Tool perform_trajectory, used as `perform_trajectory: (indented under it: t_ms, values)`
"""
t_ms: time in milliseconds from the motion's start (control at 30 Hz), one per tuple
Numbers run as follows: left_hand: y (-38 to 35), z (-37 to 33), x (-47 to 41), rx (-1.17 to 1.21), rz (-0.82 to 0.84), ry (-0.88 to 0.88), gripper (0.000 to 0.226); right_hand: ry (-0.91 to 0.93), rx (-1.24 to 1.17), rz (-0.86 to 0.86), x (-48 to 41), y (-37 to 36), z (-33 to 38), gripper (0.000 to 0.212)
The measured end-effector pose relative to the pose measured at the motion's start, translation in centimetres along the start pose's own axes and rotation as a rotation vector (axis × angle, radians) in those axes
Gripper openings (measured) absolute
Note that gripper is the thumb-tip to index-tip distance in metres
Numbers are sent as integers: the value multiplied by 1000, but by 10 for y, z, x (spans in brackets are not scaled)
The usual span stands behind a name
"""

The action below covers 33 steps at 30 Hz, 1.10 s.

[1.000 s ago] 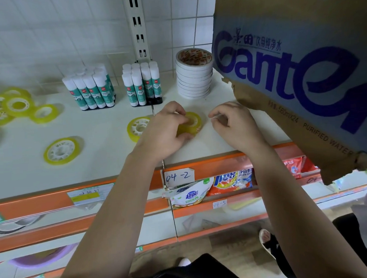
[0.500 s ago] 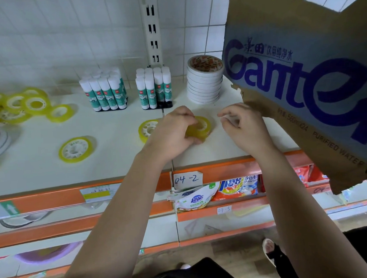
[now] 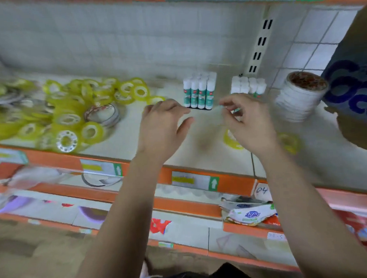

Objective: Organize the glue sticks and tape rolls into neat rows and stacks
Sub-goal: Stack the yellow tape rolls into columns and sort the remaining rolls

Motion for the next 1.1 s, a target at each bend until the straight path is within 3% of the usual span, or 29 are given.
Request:
perform_trajectory:
  t_ms: [267, 500, 733, 1100]
  values:
    - [52, 120, 58, -24, -62, 168, 31, 86, -60, 131, -32, -103, 65, 19]
    - [76, 190, 88, 12, -112, 128, 22, 114, -73, 193, -37, -179, 114, 16]
    - [90, 236, 109, 1, -162, 106, 19, 81, -38, 386, -43, -238, 140, 20]
    - [96, 252, 118, 81, -186, 66, 14, 32, 100, 404, -50, -256, 143, 38]
Point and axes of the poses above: each hand's wrist, its own x-axis away from the middle knuckle, its own y-axis out of the back of the hand, z = x × y, the point moved 4 cm from there along -x, towards the middle knuckle, and after that the axes turned 8 degrees about z, right-handed, at the moved point
